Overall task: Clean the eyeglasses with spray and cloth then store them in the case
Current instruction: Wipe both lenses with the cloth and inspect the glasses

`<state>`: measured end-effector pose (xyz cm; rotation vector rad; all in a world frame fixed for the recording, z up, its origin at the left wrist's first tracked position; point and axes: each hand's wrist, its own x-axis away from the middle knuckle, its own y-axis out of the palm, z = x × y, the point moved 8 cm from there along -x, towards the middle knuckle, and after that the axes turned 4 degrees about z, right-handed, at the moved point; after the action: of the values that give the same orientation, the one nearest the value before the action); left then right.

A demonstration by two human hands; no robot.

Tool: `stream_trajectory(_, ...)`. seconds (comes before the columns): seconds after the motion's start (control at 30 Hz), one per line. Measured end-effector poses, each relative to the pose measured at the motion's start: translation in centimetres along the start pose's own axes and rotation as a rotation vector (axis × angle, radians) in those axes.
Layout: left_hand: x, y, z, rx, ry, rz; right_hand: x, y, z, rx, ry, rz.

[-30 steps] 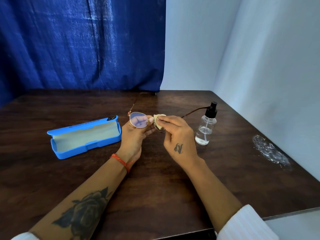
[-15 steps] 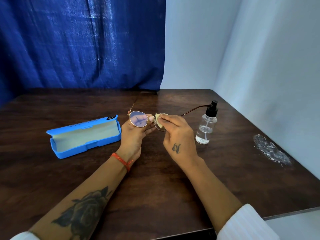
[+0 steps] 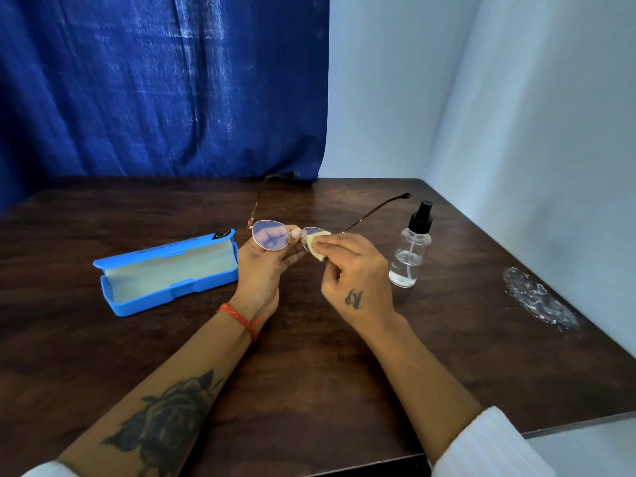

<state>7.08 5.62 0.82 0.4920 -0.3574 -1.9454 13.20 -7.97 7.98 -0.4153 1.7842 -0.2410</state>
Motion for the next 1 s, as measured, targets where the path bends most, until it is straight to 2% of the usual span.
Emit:
stream_trajectory(0.23, 0.3, 0.1, 0.1, -0.020, -0.008, 0.004, 0.2, 0.0, 0.1, -0.083, -0.002, -0.017)
stream_trajectory(0.47, 0.3, 0.3, 0.5, -0.036, 0.019, -0.014, 0.2, 0.0, 0.9, 0.074, 0.038, -0.026)
stream_trajectory(0.73, 0.1, -0.2, 0.5, -0.099, 0.003, 0.010, 0.5, 1.6, 0.5, 0.042, -0.033, -0.219)
stream_trajectory(1.0, 0.2, -0.1, 1.8, -0.040, 0.021, 0.022, -0.1, 0.3, 0.6, -0.033, -0.079, -0.072)
